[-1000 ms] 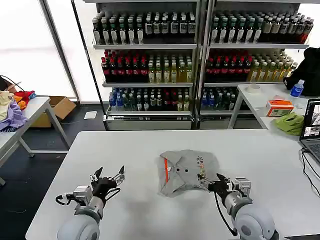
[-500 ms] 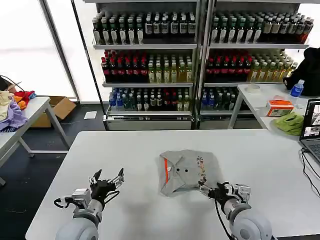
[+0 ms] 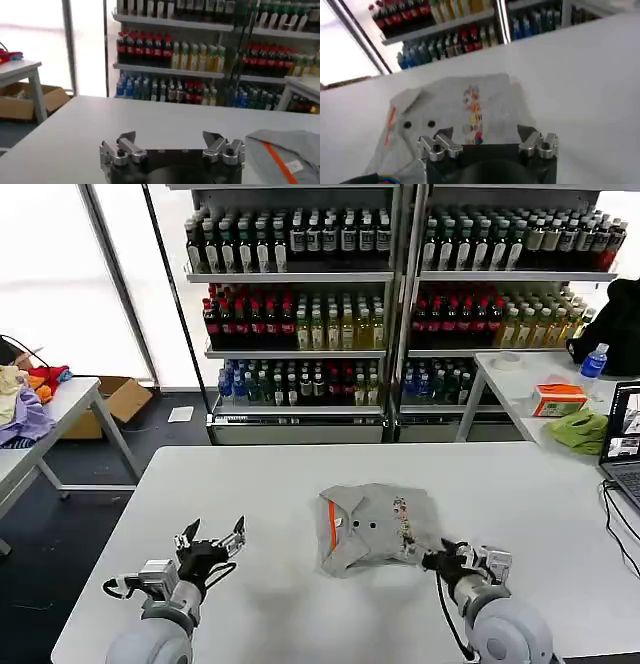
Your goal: Fold and organize the clothes.
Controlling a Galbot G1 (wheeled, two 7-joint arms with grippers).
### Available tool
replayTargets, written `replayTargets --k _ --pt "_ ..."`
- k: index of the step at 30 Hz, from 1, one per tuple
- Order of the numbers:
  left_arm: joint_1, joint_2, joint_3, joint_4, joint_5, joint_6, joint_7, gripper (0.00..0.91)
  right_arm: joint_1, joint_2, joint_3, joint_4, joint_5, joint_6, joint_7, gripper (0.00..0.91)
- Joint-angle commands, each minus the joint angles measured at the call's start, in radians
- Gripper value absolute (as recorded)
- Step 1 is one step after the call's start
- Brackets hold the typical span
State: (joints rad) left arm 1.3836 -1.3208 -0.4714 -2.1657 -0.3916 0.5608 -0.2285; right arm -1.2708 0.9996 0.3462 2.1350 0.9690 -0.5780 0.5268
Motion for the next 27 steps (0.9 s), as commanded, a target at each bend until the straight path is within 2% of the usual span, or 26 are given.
replayTargets --k 1,3,6,13,27 --pt "0.001 -0.015 -0.034 -0.038 0.03 -0.139 0.046 0.907 -0.016 -0.046 0.303 0.097 -0.571 0.036 -0.176 0.907" --pt "-0.001 -0.023 -0.045 -0.037 0.046 -0.172 0.061 0.907 -0.043 -0.043 0.366 0.073 -0.58 0.068 -0.181 0.907" --pt "0.009 -0.029 -0.062 -0.033 0.08 -0.186 0.1 0.907 -0.102 -0.013 0.421 0.039 -0.527 0.089 -0.162 0.907" --pt "0.02 -0.029 -0.056 -0.042 0.088 -0.181 0.091 0.907 -0.135 0.074 0.402 0.023 -0.489 0.099 -0.145 0.907" --pt "0.052 -0.019 -0.073 -0.056 0.092 -0.184 0.105 0.907 -0.1 0.09 0.354 0.026 -0.483 0.096 -0.133 0.907"
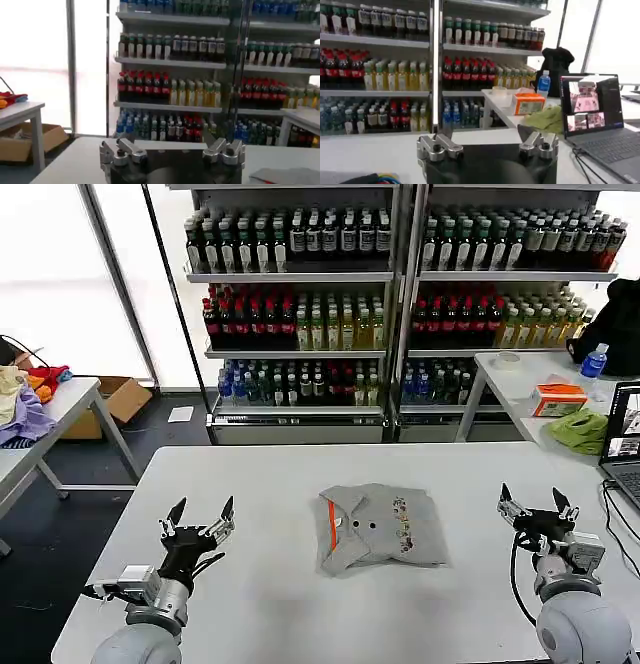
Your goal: Fold and organize the clothes.
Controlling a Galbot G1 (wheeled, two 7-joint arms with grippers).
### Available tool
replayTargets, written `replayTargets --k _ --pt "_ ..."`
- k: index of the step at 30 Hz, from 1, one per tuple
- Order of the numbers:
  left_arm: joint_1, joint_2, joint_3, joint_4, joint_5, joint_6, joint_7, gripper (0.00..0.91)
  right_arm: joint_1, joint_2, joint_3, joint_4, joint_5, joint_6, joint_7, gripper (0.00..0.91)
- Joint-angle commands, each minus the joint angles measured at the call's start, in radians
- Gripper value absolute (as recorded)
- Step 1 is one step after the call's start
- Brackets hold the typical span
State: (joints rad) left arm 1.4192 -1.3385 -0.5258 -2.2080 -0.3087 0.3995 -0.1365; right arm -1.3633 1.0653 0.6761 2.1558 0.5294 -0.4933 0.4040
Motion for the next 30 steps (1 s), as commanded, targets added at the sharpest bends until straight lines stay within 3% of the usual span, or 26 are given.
replayTargets --k 1,30 --pt "0.016 0.0 -0.021 -0.015 0.01 -0.024 0.015 0.907 -0.007 0.024 0.024 0.006 -0.043 0.011 -0.009 0.907" --pt "0.027 0.007 -0.018 -0.023 0.028 -0.02 0.074 0.907 -0.062 0.055 0.047 0.045 -0.051 0.018 -0.02 0.907"
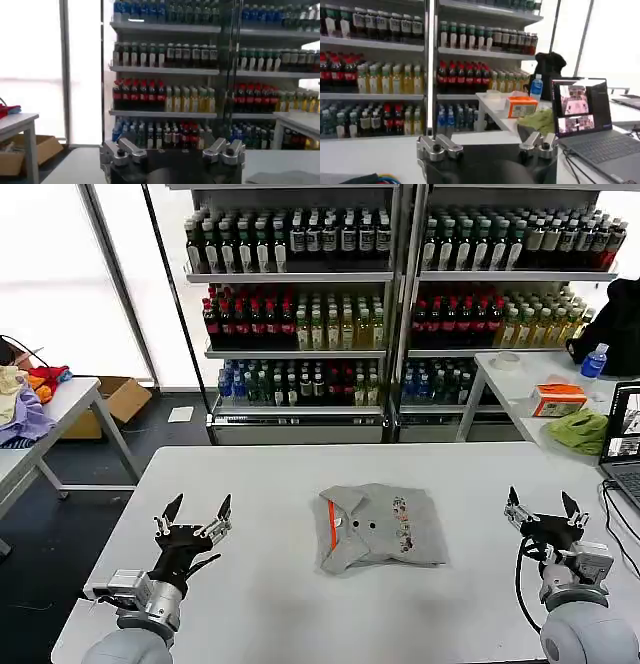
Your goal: Fold and organize the clothes.
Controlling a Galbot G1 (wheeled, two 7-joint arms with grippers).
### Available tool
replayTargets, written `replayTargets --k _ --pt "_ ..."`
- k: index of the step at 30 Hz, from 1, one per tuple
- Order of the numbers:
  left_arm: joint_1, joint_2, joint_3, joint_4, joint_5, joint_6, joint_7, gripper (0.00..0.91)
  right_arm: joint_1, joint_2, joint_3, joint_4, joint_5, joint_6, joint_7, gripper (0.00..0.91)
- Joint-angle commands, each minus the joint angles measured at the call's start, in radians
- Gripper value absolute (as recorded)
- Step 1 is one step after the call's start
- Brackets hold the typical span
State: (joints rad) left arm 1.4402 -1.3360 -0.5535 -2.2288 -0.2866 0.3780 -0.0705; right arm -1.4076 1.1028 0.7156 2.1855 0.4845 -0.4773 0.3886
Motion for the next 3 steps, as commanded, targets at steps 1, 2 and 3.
replayTargets --k 1,2,3 --pt "0.007 0.005 0.009 -0.004 0.006 0.001 0.009 0.907 -0.02 0.02 0.006 0.015 -0.009 0.003 -0.008 0.907" --pt "0.01 0.005 0.003 -0.004 0.005 0.0 0.01 0.907 -0.019 0.022 0.002 0.011 -0.011 0.005 -0.009 0.907" --pt "0.01 0.005 0.0 -0.002 0.003 0.0 0.01 0.907 -0.016 0.025 0.0 0.006 -0.011 0.005 -0.009 0.907"
